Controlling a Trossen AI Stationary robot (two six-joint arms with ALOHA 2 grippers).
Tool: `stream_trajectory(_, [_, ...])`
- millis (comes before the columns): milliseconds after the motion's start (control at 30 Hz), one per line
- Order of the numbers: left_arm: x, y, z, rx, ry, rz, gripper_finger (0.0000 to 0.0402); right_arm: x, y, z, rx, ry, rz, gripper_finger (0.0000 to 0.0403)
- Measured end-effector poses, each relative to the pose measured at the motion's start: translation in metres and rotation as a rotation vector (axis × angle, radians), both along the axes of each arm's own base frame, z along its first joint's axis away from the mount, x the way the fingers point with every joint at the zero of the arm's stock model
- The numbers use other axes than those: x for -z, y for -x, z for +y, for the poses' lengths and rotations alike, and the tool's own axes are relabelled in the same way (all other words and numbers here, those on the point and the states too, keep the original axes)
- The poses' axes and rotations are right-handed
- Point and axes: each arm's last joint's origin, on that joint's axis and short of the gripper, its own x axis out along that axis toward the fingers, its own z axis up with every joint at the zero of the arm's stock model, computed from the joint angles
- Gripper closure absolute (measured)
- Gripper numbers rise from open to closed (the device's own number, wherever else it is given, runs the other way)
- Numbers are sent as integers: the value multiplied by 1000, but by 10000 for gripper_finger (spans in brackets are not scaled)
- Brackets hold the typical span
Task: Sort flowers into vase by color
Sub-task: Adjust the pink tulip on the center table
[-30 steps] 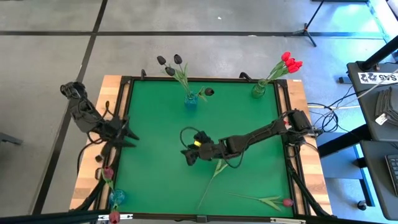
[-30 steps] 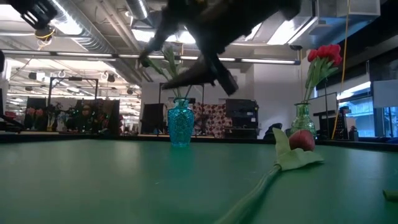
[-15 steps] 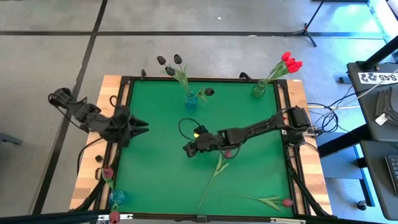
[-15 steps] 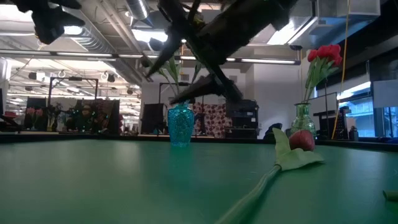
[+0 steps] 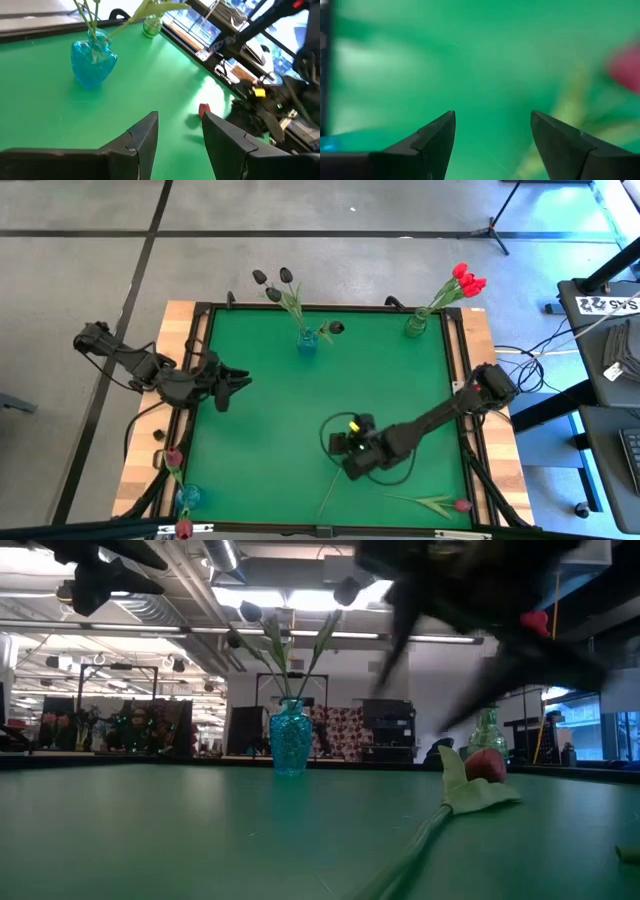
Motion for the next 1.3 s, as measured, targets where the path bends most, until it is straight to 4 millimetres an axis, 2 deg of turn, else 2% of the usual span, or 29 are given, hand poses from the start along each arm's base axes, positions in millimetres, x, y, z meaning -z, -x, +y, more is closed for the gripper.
stream_trajectory(133, [1, -4, -1, -24, 7, -6, 253, 5, 19, 14, 85, -37, 70, 146])
stream_trajectory(300, [1, -4, -2, -22, 12, -6, 253, 8, 32, 19, 121, -95, 177, 146])
stream_trajectory(633, [1, -4, -2, -25, 11, -7, 253, 9, 29, 19, 131, -192, 207, 146])
stream_trajectory(800, [1, -4, -2, -29, 9, -8, 253, 10, 21, 5, 175, -184, 177, 150])
stream_trajectory(900, [1, -4, -2, -34, 23, -13, 253, 22, 18, -9, 216, -178, 213, 171])
stream_trajectory(1067, [2, -4, -3, -7, 44, -5, 253, 34, 10, -24, 265, -180, 250, 232])
stream_trajectory(1300, [2, -4, -3, 1, 58, -5, 253, 44, 4, -30, 243, -164, 269, 338])
